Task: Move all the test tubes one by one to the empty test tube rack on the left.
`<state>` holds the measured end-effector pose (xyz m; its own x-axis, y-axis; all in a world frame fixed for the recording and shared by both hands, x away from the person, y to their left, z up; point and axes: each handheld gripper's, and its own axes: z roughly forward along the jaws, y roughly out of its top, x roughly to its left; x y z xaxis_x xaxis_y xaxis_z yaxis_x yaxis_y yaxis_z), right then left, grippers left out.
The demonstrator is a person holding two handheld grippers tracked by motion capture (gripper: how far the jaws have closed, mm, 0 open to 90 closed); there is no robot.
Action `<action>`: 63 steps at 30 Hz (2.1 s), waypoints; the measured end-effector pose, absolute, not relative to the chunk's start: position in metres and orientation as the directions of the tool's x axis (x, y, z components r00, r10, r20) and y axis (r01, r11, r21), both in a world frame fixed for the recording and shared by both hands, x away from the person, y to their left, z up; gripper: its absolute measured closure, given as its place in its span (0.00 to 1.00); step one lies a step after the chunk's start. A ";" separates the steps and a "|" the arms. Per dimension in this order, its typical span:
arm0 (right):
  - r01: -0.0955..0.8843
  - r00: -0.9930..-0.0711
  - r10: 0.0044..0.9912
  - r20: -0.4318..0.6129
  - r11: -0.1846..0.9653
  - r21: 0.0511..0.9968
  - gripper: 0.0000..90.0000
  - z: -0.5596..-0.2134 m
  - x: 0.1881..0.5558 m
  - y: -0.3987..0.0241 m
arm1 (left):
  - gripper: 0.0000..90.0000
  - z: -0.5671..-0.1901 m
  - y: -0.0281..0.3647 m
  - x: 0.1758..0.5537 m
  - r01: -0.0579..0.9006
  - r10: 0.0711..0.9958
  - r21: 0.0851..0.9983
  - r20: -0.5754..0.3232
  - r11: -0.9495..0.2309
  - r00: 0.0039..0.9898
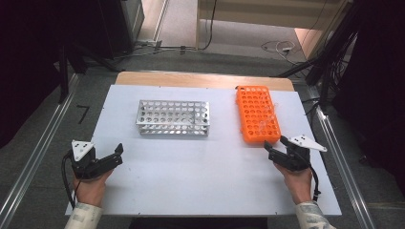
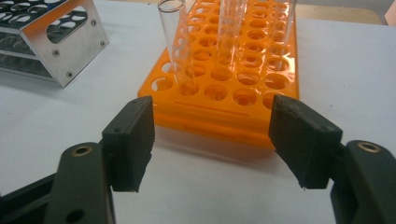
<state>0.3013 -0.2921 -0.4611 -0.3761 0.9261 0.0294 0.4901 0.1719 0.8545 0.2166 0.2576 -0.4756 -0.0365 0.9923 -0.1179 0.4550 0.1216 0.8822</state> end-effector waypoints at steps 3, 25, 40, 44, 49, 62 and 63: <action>0.485 -0.391 0.920 0.021 0.187 0.854 0.41 -0.463 0.308 -0.285 | 0.04 -0.476 0.257 0.217 0.455 0.993 0.882 -0.116 0.118 -0.032; 0.454 -0.391 0.919 -0.040 0.231 0.861 0.73 -0.474 0.337 -0.256 | 0.05 -0.476 0.259 0.216 0.451 0.991 0.883 -0.129 0.130 -0.034; 0.457 -0.381 0.924 -0.046 0.231 0.859 0.81 -0.478 0.345 -0.253 | 0.05 -0.475 0.260 0.216 0.450 0.991 0.883 -0.131 0.132 -0.035; 0.453 -0.379 0.925 -0.035 0.219 0.864 0.81 -0.474 0.344 -0.255 | 0.05 -0.475 0.260 0.216 0.451 0.991 0.883 -0.131 0.132 -0.033; 0.447 -0.379 0.925 -0.034 0.215 0.868 0.82 -0.468 0.342 -0.255 | 0.05 -0.475 0.260 0.216 0.451 0.991 0.883 -0.130 0.131 -0.033; 0.414 -0.387 0.922 -0.019 0.193 0.890 0.82 -0.455 0.336 -0.257 | 0.05 -0.475 0.259 0.216 0.455 0.990 0.880 -0.139 0.138 -0.032; 0.410 -0.389 0.921 -0.021 0.193 0.891 0.82 -0.453 0.335 -0.257 | 0.05 -0.475 0.258 0.216 0.455 0.990 0.880 -0.138 0.137 -0.033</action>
